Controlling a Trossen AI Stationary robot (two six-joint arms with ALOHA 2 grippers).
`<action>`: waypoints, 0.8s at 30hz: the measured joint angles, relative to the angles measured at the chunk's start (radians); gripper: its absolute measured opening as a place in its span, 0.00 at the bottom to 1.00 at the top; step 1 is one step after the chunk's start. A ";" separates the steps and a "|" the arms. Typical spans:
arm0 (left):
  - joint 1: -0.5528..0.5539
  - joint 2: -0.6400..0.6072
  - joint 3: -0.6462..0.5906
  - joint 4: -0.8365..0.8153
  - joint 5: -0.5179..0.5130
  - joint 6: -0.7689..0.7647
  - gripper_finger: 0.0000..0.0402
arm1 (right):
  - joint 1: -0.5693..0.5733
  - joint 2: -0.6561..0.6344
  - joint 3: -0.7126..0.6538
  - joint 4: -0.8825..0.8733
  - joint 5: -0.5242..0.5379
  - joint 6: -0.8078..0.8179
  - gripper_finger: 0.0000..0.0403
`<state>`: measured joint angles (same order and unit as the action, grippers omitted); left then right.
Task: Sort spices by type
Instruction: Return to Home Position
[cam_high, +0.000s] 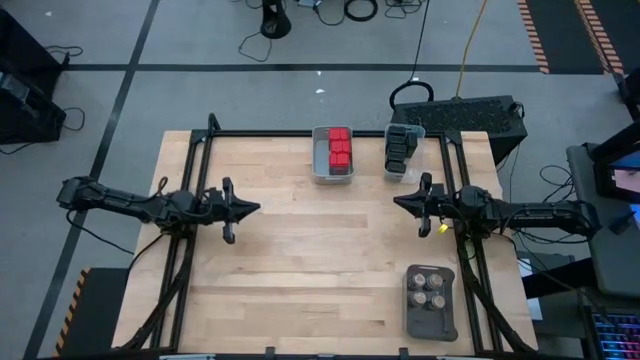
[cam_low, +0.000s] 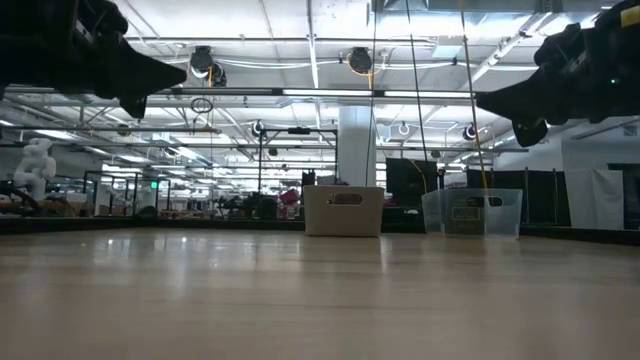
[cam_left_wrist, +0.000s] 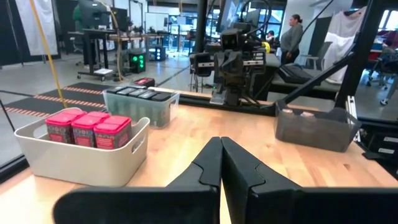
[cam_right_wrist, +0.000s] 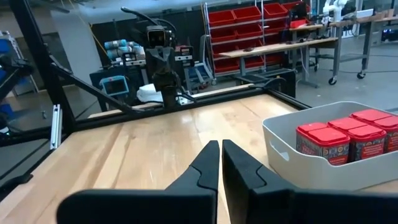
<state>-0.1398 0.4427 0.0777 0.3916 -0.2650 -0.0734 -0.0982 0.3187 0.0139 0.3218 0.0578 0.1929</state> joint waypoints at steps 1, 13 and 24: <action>0.000 0.000 -0.005 0.002 0.000 0.000 0.02 | 0.000 0.000 0.000 -0.002 0.000 -0.001 0.00; 0.001 0.000 -0.068 0.061 -0.001 0.000 0.02 | 0.000 0.000 0.000 -0.056 0.031 -0.043 0.00; 0.001 0.000 -0.069 0.065 -0.084 0.003 0.02 | 0.000 0.001 0.001 -0.149 0.052 -0.081 0.00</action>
<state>-0.1387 0.4427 0.0086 0.4570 -0.3495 -0.0704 -0.0983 0.3194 0.0147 0.1728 0.1097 0.1117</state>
